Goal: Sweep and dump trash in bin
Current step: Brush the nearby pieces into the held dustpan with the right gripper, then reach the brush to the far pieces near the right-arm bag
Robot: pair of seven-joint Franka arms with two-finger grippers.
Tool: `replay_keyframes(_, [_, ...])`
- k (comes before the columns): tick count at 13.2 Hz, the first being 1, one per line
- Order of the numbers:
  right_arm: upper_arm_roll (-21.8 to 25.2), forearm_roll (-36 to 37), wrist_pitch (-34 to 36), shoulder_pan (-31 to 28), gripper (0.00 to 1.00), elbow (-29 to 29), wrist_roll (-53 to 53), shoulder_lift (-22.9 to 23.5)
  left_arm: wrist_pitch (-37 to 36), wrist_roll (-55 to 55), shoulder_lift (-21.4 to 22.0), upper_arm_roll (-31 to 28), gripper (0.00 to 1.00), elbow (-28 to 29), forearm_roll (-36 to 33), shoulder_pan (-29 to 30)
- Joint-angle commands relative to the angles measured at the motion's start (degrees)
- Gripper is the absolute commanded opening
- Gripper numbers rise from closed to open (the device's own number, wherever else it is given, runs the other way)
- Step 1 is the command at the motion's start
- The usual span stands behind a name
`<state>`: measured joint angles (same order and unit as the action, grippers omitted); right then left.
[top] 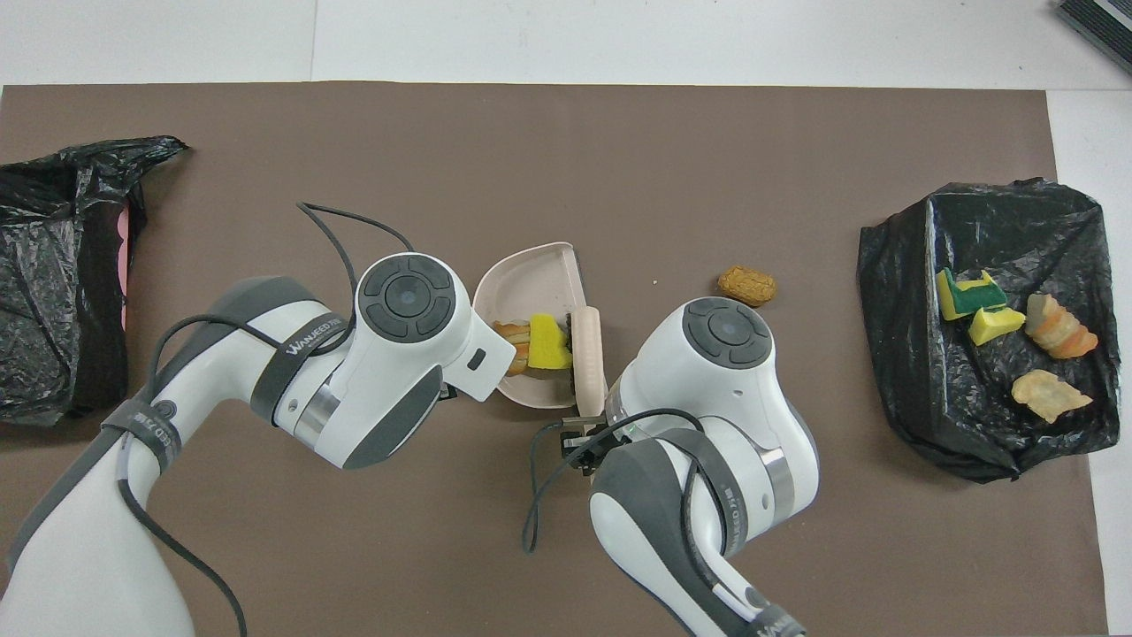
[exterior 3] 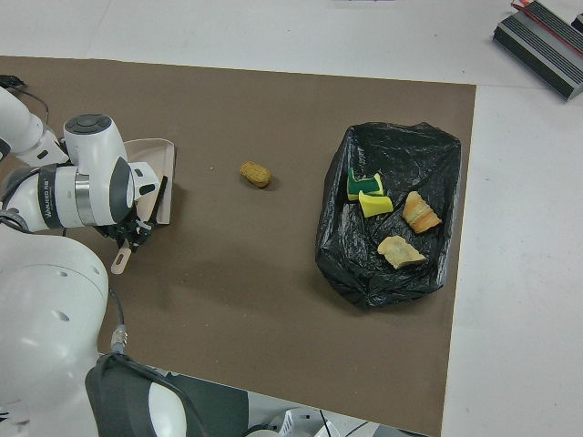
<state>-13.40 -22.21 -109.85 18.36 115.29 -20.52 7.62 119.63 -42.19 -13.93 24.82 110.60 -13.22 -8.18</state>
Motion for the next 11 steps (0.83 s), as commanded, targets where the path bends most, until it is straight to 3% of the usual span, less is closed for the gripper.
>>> replay_keyframes(1, [0.7,-0.1,6.4,-2.2,0.0,-2.8,-0.6,-3.1,1.7,-1.1,2.4,0.2,0.0,3.3,-0.5,1.3])
replay_keyframes(4, [0.7,12.5,10.1,-7.9,0.0,-3.7,2.5,-5.3,2.0,-1.1,2.4,0.2,0.0,3.4,-0.1,1.4])
replay_keyframes(7, [0.8,23.2,9.8,-14.1,0.0,-2.4,13.7,-5.1,3.2,-0.8,2.4,0.2,0.0,3.6,0.2,1.4])
replay_keyframes(11, [0.7,37.9,6.0,-23.1,0.0,-2.5,24.8,-1.5,3.2,-0.4,2.5,0.2,0.0,4.3,0.3,1.4])
